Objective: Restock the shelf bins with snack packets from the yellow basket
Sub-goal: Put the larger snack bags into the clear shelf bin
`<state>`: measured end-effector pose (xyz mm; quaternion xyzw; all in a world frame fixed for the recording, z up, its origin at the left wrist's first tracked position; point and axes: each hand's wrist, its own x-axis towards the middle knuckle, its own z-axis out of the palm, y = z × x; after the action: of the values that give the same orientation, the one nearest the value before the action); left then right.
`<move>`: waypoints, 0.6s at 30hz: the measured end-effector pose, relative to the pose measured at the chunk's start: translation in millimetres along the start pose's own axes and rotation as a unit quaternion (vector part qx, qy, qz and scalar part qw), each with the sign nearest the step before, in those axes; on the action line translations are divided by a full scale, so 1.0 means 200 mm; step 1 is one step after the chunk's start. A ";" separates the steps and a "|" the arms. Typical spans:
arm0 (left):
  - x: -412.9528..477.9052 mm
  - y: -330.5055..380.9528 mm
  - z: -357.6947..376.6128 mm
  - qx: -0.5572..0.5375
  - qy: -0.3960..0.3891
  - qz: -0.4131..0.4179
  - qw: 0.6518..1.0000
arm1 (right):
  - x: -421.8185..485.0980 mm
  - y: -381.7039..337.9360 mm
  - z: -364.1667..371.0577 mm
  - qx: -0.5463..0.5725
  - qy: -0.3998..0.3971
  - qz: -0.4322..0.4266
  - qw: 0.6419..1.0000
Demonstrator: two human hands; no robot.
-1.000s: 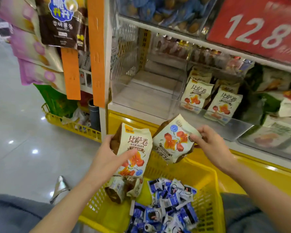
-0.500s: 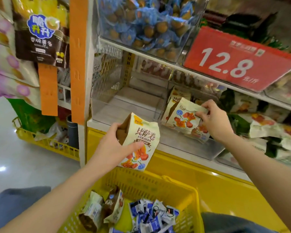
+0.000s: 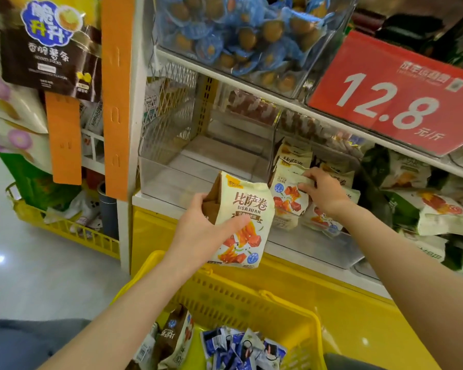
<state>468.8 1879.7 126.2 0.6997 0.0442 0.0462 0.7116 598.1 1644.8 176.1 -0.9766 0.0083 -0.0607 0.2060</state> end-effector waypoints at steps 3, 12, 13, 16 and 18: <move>-0.01 -0.01 0.03 -0.006 -0.001 -0.015 1.000 | -0.07 -0.02 0.00 -0.036 0.062 -0.013 0.997; -0.12 -0.08 0.09 0.070 -0.107 0.013 0.992 | -0.62 -0.16 -0.07 0.014 -0.127 -0.240 0.962; -0.15 -0.08 0.10 0.078 -0.128 0.024 0.988 | -0.66 -0.16 -0.08 -0.004 -0.157 -0.239 0.958; -0.22 -0.09 0.10 0.115 -0.177 0.060 0.976 | -0.74 -0.14 -0.09 -0.045 -0.186 -0.247 0.950; -0.26 -0.09 0.11 0.123 -0.213 0.081 0.966 | -0.78 -0.11 -0.11 -0.051 -0.173 -0.256 0.950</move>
<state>421.1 1850.4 109.0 0.7769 -0.1595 -0.0525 0.6068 440.8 1662.1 186.3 -0.9508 -0.2742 0.0589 0.1317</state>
